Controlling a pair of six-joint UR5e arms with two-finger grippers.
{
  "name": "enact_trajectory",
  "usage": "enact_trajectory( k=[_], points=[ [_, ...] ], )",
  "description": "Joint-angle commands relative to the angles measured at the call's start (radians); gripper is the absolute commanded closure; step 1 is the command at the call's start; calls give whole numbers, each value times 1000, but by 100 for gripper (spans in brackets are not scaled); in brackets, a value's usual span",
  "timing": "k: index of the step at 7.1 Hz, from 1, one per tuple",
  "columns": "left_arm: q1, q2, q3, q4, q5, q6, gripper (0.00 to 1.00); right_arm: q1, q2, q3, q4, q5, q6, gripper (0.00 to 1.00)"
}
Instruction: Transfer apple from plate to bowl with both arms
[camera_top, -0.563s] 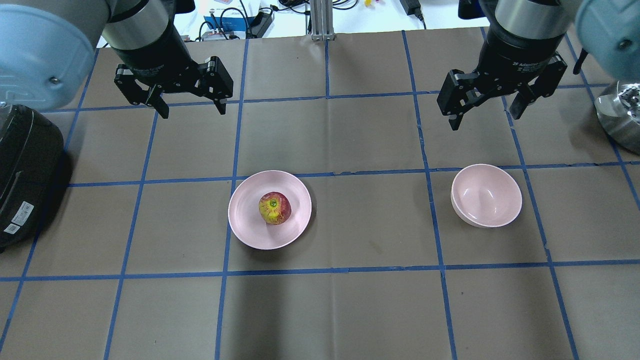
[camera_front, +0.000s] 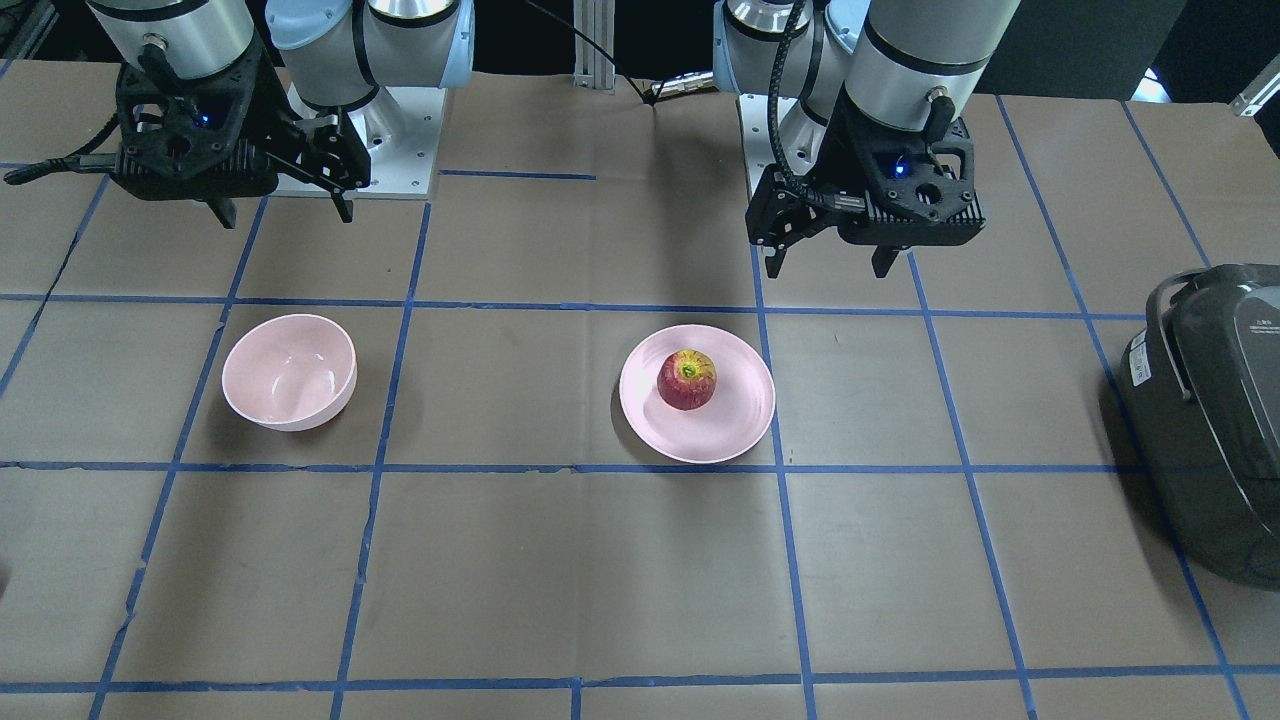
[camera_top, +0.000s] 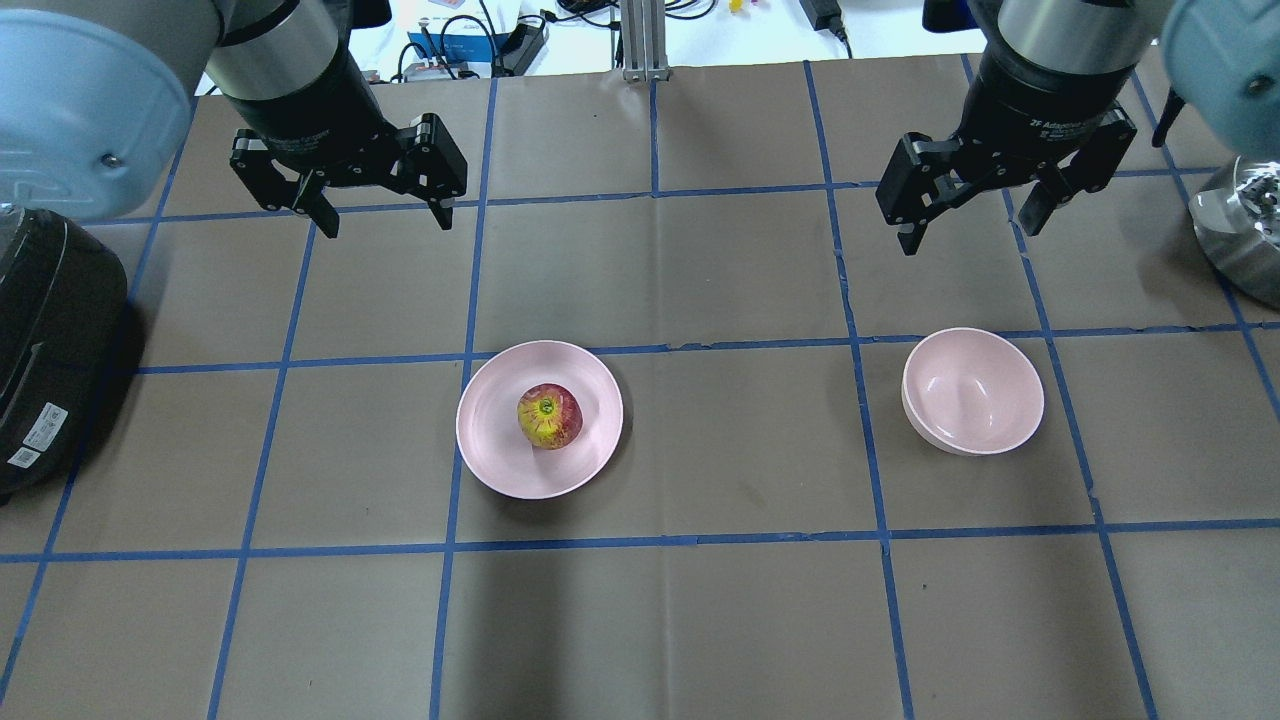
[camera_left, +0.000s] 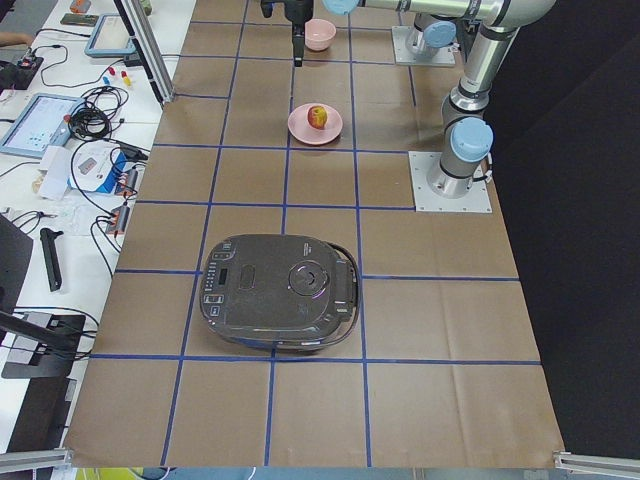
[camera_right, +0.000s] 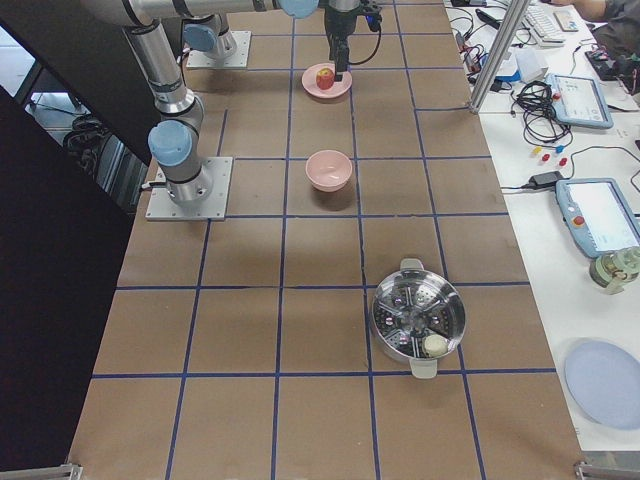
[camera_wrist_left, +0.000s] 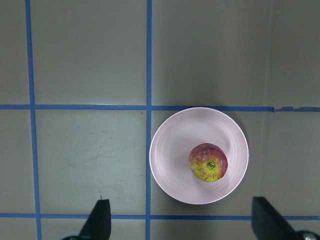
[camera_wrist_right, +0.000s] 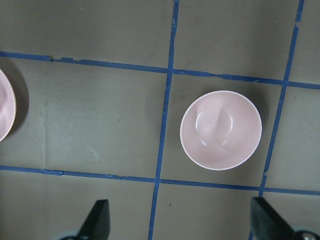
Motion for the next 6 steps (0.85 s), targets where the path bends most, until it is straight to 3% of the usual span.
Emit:
enact_trajectory(
  k=[1,4,5,6],
  points=[
    [-2,3,-16,5,-2,-2,0,-3,2,-6,5,49,20,0],
    [-17,-7,-53,11,-5,-9,0,-21,7,21,-3,29,-84,0],
    [-27,-16,-77,14,-6,6,0,-94,34,103,-39,31,-97,0],
    [-50,-24,-146,35,-3,8,0,-220,34,162,-77,-24,-192,0]
  ],
)
